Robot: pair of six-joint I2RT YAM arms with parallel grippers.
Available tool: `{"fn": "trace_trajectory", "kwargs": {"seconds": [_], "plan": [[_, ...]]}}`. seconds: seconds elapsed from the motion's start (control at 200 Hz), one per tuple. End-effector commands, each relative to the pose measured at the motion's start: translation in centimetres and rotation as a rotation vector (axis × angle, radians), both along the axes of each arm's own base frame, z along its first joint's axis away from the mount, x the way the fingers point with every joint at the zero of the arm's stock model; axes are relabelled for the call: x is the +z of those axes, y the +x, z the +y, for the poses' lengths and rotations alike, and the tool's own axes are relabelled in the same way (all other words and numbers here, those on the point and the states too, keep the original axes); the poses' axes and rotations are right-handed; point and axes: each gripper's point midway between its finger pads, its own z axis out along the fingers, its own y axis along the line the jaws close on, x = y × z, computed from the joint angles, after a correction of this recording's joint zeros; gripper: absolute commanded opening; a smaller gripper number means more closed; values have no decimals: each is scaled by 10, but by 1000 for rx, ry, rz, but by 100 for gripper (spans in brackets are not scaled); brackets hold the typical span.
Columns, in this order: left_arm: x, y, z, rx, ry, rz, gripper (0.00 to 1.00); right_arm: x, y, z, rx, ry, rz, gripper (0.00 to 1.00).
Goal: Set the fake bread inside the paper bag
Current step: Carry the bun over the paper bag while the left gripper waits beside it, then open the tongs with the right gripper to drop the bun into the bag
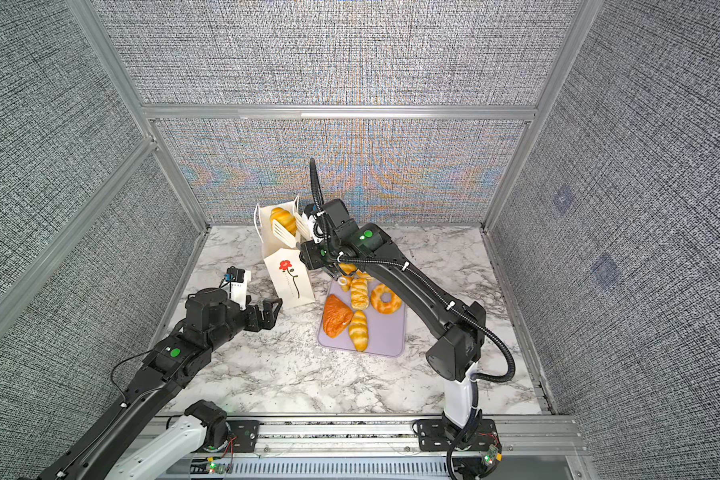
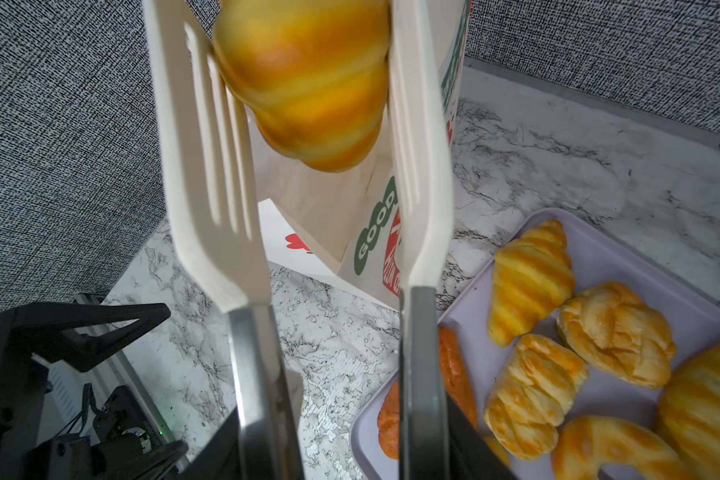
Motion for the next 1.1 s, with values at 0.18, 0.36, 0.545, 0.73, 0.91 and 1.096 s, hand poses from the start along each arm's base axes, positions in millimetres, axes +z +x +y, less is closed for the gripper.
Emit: {"fn": "trace_trajectory", "kwargs": {"seconds": [0.18, 0.36, 0.545, 0.73, 0.91, 1.096], "plan": [[7, 2, -14, -60, -50, -21, 99, 13, 0, -1, 11, -2, -44, 61], [11, 0, -15, -56, -80, -28, 99, 19, -3, -6, 17, -8, -59, 62], [11, -8, -11, -40, -110, -32, 99, 24, -12, -15, 18, 2, -74, 62], [10, -14, -11, -46, -143, -42, 99, 24, -24, -31, -8, -7, -81, 62], [14, -15, -16, -56, -155, -53, 99, 22, -34, -47, -44, 0, -86, 62], [11, -18, -26, -69, -172, -39, 99, 18, -43, -58, -68, 11, -68, 62]]}}
